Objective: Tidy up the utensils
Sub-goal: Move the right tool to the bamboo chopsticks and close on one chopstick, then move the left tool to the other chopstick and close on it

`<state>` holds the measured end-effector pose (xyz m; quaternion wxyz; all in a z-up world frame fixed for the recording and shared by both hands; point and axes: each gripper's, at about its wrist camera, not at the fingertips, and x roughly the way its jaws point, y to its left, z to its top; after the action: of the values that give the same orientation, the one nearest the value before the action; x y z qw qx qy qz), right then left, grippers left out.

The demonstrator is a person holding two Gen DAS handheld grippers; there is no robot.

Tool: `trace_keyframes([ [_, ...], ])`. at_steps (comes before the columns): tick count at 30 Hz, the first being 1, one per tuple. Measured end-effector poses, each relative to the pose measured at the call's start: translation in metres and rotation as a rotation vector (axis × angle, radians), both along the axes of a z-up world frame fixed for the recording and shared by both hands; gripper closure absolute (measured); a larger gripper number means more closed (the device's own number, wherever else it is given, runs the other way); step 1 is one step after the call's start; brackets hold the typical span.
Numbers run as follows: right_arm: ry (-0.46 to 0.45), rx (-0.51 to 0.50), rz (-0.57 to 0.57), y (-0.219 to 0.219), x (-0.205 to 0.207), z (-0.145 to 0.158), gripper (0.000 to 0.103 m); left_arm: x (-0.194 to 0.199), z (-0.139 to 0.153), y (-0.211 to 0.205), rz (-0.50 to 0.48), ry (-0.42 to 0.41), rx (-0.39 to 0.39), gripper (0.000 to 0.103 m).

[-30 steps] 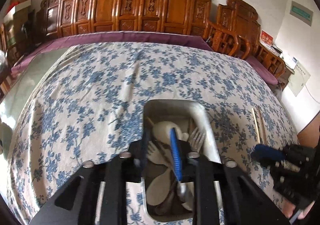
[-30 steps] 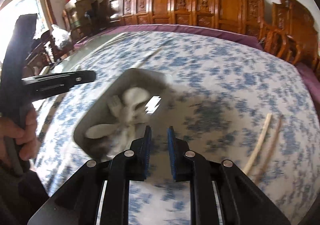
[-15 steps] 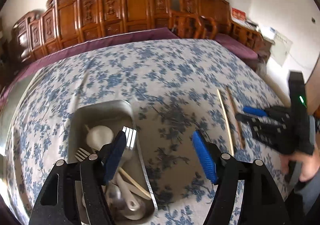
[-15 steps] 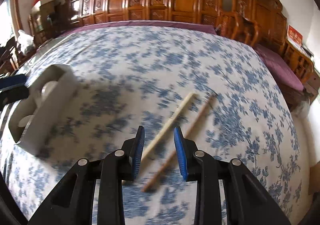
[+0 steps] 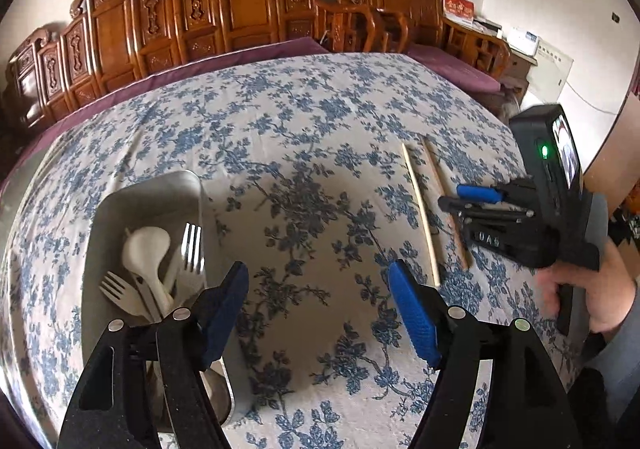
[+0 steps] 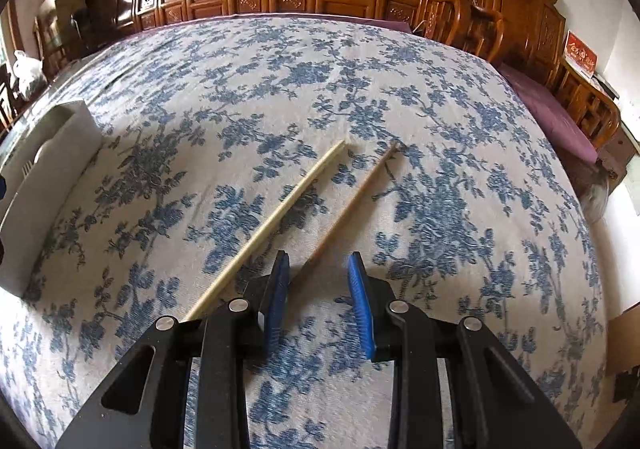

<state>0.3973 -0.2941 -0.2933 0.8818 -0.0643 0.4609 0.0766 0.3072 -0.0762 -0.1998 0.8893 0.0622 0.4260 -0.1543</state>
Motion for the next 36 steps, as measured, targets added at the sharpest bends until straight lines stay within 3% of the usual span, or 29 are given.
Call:
trace_keyframes([
  [2,0.02,0.023,-0.018,-0.01,0.001,0.0,0.073,-0.002,-0.001,-0.003,-0.008,0.0,0.003,0.034],
  [5,0.04,0.022,-0.027,-0.02,0.001,0.001,0.095,-0.002,-0.004,-0.009,-0.019,0.006,0.004,0.034],
  [6,0.044,0.022,-0.024,-0.023,0.001,0.001,0.096,-0.003,-0.006,-0.011,-0.022,0.009,0.006,0.034],
  [20,0.039,0.045,-0.05,-0.042,-0.006,0.006,0.097,0.007,-0.036,-0.054,-0.072,0.067,0.035,0.034],
  [27,0.047,0.056,-0.05,-0.043,-0.006,0.004,0.097,0.016,-0.051,-0.076,-0.087,0.107,0.01,0.034],
  [31,0.041,0.059,-0.038,-0.041,-0.007,0.006,0.097,0.018,-0.06,-0.088,-0.108,0.125,0.019,0.047],
  [36,0.031,0.073,-0.042,-0.042,-0.008,0.011,0.097,0.02,-0.064,-0.102,-0.128,0.107,0.048,0.055],
])
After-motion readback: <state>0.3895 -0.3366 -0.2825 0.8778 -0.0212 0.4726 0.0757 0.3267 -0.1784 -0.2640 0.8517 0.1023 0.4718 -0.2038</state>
